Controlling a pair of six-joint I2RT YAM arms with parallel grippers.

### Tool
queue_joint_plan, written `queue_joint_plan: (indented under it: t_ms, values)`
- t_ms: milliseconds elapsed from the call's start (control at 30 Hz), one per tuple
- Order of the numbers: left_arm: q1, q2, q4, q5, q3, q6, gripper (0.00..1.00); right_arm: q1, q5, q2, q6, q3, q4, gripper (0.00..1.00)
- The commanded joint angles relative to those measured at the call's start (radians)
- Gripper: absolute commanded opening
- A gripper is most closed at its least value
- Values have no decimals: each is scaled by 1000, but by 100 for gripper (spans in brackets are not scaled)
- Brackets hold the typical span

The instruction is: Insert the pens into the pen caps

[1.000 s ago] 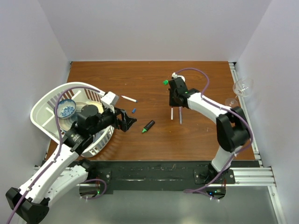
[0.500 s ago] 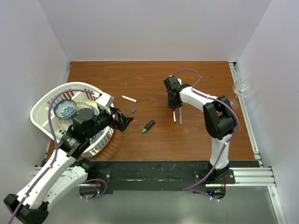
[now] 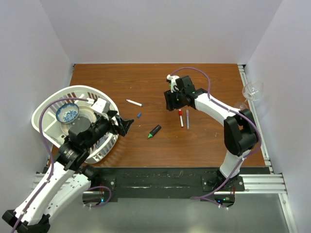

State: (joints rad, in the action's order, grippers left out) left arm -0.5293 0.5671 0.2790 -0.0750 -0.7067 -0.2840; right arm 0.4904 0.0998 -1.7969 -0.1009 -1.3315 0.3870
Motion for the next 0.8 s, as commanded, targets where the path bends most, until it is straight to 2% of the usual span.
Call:
queue_joint_plan:
  t_ms: [0,167,300,567,767]
  values:
    - [5,-59,-35,72,15,8,100,14,259,48,336,115,-163,57]
    - [5,-111,-34,121,15,8,100,68,349,59,574,149,-97,59]
    - [5,-145,-46,139,23,12,100,134,337,62,762,176,-79,61]
    - [5,-154,-38,162,21,12,100,238,335,-44,885,111,-24,61]
    - [5,-162,-43,153,24,14,100,286,308,-91,897,89,-19,61]
